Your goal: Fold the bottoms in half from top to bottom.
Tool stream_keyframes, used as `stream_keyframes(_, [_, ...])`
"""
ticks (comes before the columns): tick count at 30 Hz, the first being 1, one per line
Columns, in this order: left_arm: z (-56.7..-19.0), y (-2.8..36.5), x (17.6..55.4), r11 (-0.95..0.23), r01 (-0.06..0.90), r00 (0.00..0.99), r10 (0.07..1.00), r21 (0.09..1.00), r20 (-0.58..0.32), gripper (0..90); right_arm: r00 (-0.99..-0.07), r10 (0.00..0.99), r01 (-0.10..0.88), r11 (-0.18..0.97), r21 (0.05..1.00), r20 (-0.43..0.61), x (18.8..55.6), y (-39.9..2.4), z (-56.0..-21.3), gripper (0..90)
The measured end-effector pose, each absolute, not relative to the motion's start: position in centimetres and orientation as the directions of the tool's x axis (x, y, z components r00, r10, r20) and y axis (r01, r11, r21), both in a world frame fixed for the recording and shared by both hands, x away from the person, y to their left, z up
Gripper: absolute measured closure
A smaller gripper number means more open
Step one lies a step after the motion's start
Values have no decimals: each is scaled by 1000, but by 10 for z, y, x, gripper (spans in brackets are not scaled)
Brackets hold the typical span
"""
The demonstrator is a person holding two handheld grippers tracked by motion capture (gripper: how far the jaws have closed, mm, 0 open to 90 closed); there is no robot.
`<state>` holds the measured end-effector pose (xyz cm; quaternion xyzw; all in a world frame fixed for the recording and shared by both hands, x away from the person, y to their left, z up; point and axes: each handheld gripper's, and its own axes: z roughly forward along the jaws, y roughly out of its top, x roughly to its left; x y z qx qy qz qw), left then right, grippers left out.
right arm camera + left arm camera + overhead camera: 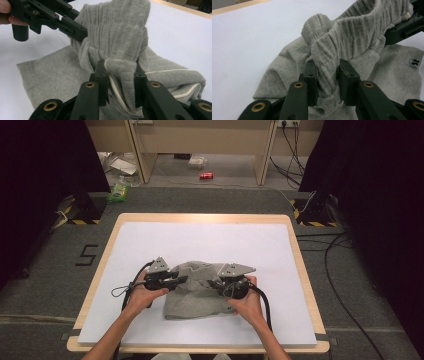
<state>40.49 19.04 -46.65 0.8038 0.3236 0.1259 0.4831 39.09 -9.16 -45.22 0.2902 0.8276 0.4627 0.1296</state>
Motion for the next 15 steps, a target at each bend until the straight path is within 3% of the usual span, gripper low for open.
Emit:
stream_keyframes(9, [-470,191,397,-335,407,775,619,850,-127,626,-805,586,389,409,825,90,382,-93,-453,581])
stream_keyframes(15, [-470,190,392,-336,422,782,605,842,-151,557,-811,583,369,433,822,57,373,-91,-448,532])
